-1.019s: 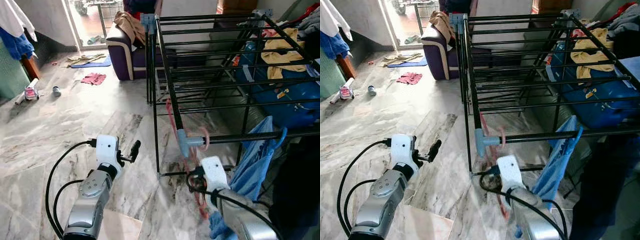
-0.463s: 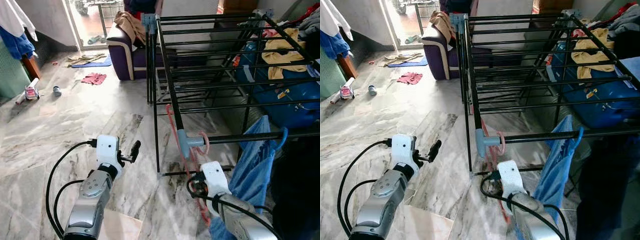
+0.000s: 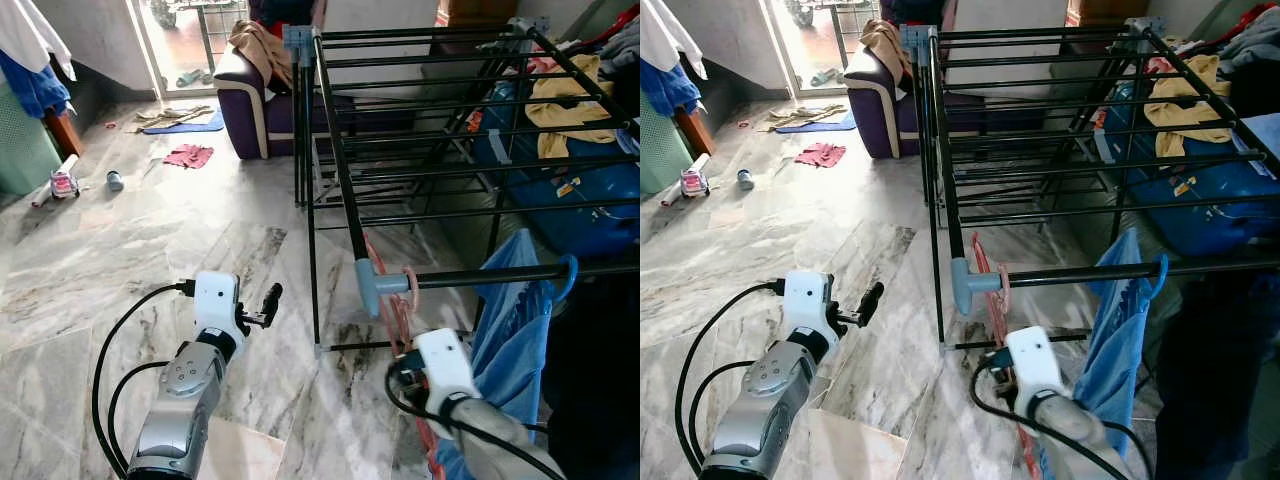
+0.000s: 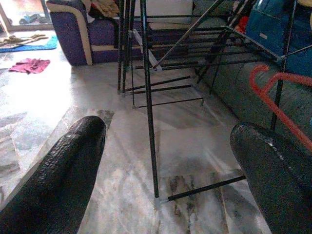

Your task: Hang hanger

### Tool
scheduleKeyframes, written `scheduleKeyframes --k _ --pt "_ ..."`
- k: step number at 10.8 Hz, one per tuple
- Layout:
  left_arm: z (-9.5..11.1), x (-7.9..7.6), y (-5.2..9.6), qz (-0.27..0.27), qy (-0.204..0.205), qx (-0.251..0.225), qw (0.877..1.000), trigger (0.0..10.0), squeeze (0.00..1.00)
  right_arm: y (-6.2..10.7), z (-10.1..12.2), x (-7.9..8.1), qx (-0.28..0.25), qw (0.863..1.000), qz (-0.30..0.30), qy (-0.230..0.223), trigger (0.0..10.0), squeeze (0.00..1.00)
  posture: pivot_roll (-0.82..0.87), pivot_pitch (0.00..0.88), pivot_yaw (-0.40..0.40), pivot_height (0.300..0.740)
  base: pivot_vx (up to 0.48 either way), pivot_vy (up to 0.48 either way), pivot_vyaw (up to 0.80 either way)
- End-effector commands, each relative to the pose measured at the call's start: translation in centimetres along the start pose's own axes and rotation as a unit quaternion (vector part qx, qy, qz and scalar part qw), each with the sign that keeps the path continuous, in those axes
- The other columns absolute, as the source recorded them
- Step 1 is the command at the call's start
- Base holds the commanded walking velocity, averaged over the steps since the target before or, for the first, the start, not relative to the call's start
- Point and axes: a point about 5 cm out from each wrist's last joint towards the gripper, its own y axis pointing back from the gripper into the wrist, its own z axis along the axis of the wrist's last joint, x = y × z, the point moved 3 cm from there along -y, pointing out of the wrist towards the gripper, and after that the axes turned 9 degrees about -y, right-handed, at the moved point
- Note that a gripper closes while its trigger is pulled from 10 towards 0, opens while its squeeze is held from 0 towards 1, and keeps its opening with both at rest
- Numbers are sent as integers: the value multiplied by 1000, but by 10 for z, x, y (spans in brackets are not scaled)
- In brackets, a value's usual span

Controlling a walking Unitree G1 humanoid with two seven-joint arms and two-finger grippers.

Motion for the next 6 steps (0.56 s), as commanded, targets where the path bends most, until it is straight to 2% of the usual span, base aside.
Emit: scheduleKeyframes --k 1,4,6 --pt "3 2 0 4 -4 -3 1000 10000 0 7 10 -4 -35 999 -1 16 10000 1000 -63 22 23 740 0 0 0" --pt "2 3 2 12 -10 -1 1000 10000 0 24 34 -8 -137 990 1 18 10000 1000 -66 28 21 740 0 0 0" --pt "1 3 3 12 -12 2 1000 10000 0 25 36 -3 -144 989 12 15 10000 1000 -66 42 21 740 0 0 0"
